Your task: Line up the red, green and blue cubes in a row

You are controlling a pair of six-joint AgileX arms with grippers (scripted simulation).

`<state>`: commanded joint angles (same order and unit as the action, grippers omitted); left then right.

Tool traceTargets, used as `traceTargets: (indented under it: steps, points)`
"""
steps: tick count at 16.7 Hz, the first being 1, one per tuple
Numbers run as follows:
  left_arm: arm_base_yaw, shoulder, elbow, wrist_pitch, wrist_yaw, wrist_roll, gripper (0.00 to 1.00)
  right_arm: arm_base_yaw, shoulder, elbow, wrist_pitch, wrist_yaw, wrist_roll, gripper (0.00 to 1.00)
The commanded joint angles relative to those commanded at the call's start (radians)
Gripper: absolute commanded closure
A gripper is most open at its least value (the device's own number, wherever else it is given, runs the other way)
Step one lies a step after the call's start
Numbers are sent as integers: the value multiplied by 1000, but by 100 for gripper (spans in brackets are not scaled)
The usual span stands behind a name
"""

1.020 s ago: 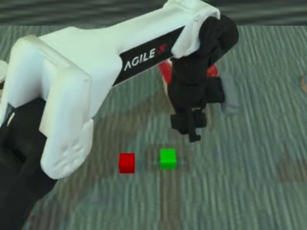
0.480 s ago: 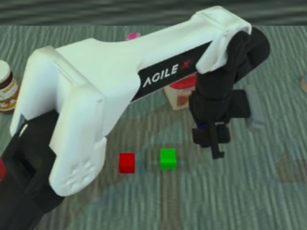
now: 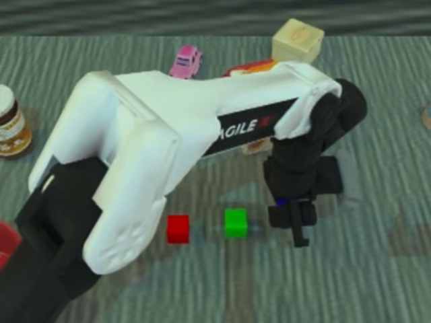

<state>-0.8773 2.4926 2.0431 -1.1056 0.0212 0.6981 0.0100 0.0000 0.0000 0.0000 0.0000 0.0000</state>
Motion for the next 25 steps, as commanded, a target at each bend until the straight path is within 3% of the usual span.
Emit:
traceTargets:
  steps: [4,17,25]
  points:
    - [0,2,-5,5,0,0,100,0,0,0,0,0,0,0]
    - [0,2,-5,5,0,0,2,0,0,0,0,0,0,0]
    - [0,2,-5,5,0,0,0,0,0,0,0,0,0,0]
